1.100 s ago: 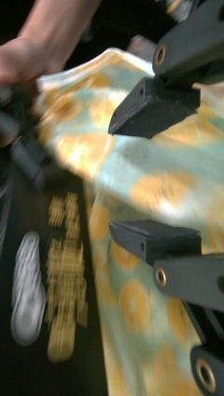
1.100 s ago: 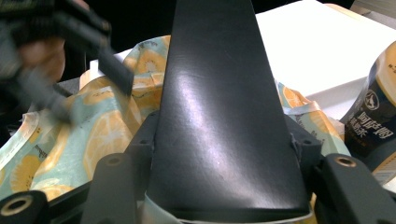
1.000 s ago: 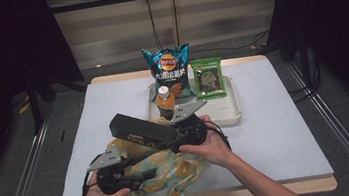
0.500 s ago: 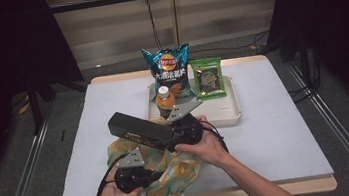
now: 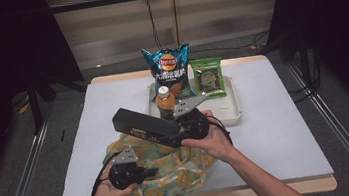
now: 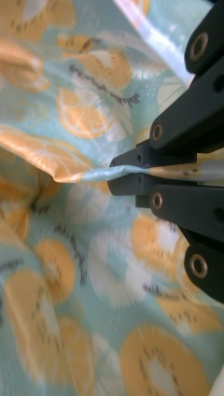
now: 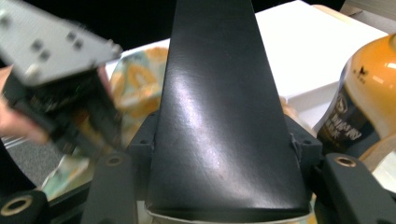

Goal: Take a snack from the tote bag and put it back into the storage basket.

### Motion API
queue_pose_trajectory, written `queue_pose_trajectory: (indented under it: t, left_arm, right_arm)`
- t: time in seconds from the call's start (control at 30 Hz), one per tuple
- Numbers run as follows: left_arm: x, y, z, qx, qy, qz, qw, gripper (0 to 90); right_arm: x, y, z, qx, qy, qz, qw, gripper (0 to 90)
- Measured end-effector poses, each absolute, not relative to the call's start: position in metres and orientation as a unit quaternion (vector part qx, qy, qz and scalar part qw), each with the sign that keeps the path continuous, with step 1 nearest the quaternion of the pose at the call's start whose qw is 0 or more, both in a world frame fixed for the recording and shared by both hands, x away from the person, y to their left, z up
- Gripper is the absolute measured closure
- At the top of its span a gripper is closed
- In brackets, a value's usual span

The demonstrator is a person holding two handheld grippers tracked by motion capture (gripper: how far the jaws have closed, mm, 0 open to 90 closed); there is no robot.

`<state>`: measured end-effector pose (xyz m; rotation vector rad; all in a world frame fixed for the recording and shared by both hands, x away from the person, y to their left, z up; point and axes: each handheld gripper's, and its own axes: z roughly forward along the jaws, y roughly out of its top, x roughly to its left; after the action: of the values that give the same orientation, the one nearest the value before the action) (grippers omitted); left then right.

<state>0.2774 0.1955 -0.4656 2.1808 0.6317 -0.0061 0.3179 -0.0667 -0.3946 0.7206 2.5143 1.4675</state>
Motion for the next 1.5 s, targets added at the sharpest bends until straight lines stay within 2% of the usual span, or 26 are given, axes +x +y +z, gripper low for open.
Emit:
queue_pose_trajectory:
  t: [0.07,0.27,0.37,0.47,0.53,0.6,0.77,1.07,1.3,1.5]
  left_arm:
    - [0.279,0.199,-0.465,0.864,0.260,-0.005,0.432,88.9]
    - [0.276,0.206,-0.459,0.846,0.243,-0.013,0.474,75.2]
    - [0.274,0.209,-0.453,0.833,0.237,-0.012,0.500,64.9]
    - [0.270,0.214,-0.449,0.823,0.243,0.004,0.514,49.7]
    - [0.268,0.217,-0.446,0.819,0.241,0.022,0.520,43.9]
    - [0.268,0.219,-0.444,0.810,0.248,0.033,0.531,31.9]
    - [0.267,0.227,-0.440,0.797,0.266,0.060,0.539,16.2]
    - [0.266,0.251,-0.435,0.776,0.271,0.094,0.561,2.6]
    - [0.269,0.269,-0.433,0.747,0.311,0.122,0.575,2.0]
    - [0.272,0.276,-0.436,0.744,0.323,0.135,0.568,2.1]
  right_arm:
    - [0.318,-0.069,-0.397,0.239,0.837,0.488,0.068,43.7]
    - [0.318,-0.078,-0.397,0.235,0.838,0.487,0.065,43.7]
    - [0.317,-0.080,-0.397,0.234,0.841,0.484,0.064,43.7]
    - [0.317,-0.083,-0.397,0.234,0.840,0.485,0.067,43.7]
    - [0.316,-0.086,-0.396,0.234,0.838,0.488,0.066,43.7]
    - [0.315,-0.089,-0.396,0.233,0.838,0.488,0.068,43.7]
    - [0.312,-0.100,-0.394,0.236,0.834,0.493,0.071,43.7]
    - [0.310,-0.123,-0.389,0.236,0.836,0.490,0.077,43.7]
    - [0.310,-0.144,-0.382,0.238,0.833,0.493,0.083,43.7]
    - [0.310,-0.165,-0.376,0.241,0.834,0.487,0.091,43.7]
